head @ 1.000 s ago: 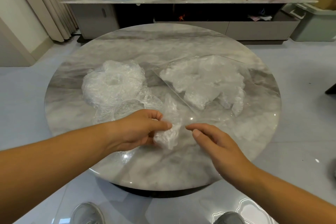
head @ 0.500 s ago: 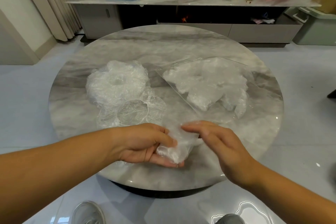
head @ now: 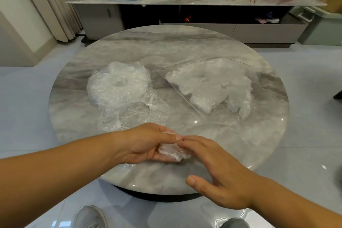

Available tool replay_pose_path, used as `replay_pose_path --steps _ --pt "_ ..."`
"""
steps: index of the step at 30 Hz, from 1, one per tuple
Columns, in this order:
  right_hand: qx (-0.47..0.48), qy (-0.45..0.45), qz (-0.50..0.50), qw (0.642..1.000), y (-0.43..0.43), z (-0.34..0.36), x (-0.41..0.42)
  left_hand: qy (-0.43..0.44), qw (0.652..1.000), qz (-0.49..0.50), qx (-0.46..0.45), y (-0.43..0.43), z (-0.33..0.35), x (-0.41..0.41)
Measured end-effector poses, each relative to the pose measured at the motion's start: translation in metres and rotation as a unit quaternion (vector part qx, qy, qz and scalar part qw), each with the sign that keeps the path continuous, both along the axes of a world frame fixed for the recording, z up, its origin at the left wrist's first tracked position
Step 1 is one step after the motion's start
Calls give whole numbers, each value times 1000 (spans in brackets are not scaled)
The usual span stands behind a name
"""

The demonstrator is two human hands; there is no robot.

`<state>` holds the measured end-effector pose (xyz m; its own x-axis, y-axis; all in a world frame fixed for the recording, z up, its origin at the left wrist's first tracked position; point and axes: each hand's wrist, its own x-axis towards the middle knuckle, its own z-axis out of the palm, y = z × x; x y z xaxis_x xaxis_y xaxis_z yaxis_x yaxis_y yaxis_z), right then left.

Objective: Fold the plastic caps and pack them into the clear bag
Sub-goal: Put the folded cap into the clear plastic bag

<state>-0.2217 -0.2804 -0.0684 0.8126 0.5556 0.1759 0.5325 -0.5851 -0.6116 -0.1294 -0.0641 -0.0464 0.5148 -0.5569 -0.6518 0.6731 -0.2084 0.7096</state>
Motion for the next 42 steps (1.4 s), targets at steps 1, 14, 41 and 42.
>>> replay_pose_path --steps 1,14,41,42 --pt "20 10 -10 1000 1 0 -1 -4 1000 17 -3 0 -1 0" --pt "363 302 -234 850 14 12 15 -123 977 167 -45 -29 15 2" --pt "406 226 -431 774 -100 46 60 -588 698 -246 325 -129 31 16" --pt "412 235 -420 773 -99 47 63 -585 703 -247 319 -128 31 15"
